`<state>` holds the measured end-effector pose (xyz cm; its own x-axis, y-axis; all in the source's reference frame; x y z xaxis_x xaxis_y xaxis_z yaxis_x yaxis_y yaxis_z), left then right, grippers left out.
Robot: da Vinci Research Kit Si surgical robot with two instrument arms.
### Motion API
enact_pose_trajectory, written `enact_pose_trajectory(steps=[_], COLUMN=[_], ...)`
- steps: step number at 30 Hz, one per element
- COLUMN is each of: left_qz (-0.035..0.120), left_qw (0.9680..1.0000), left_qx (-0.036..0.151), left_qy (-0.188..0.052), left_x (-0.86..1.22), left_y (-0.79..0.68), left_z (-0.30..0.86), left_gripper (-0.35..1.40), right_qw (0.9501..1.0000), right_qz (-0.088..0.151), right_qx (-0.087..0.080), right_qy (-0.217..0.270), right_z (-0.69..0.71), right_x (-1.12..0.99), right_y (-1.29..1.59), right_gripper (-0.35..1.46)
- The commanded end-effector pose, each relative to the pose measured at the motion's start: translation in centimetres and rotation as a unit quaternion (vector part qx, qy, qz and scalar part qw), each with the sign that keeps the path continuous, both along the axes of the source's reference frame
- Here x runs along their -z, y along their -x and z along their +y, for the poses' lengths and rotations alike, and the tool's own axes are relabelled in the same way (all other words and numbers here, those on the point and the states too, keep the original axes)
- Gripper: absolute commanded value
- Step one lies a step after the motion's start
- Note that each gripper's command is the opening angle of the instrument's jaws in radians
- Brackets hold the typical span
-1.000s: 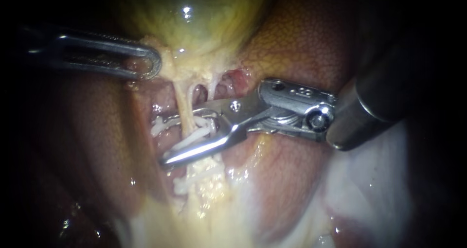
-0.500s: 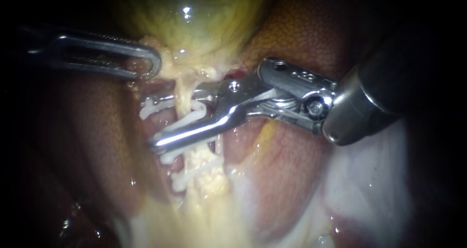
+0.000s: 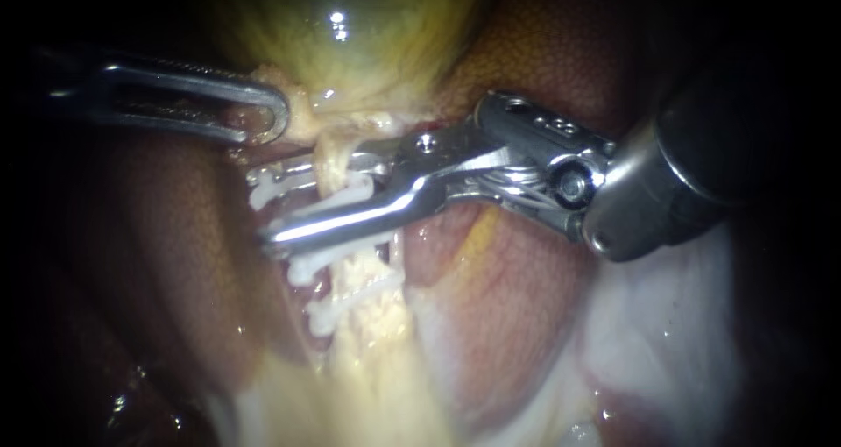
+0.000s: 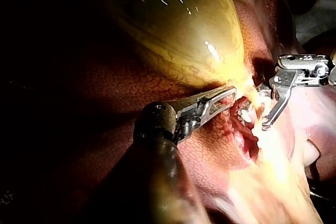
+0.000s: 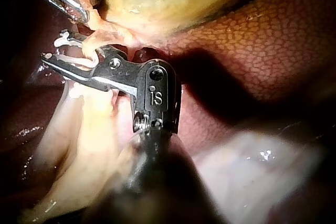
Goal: Clipping third clip left tube
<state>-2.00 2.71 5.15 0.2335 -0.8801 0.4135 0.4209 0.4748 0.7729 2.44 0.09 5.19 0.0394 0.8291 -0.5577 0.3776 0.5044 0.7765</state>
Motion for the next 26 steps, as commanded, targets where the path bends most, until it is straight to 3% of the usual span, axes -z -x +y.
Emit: enact_pose_trajectory(steps=[1,6,9,26], left_qz=[0.000,0.000,0.000,0.000], left_qw=[1.0000,1.0000,1.0000,1.0000], left_qx=[0.000,0.000,0.000,0.000], left_qy=[0.000,0.000,0.000,0.000], left_x=[0.00,0.00,0.00,0.00], left_y=[0.00,0.00,0.00,0.00], left_z=[0.00,0.00,0.00,0.01], left_gripper=[-0.35,-0.35,-0.35,-0.35], right_qw=[1.0000,0.9999,0.9999,0.9999], right_qz=[-0.002,-0.005,-0.006,-0.006], right_qx=[0.000,-0.001,0.000,0.000], right_qy=[-0.003,-0.009,-0.011,-0.010], right_z=[0.00,0.01,0.01,0.02], right_x=[0.00,0.00,0.00,-0.07], right_y=[0.00,0.00,0.00,0.01], right_gripper=[0.04,-0.15,-0.35,-0.35])
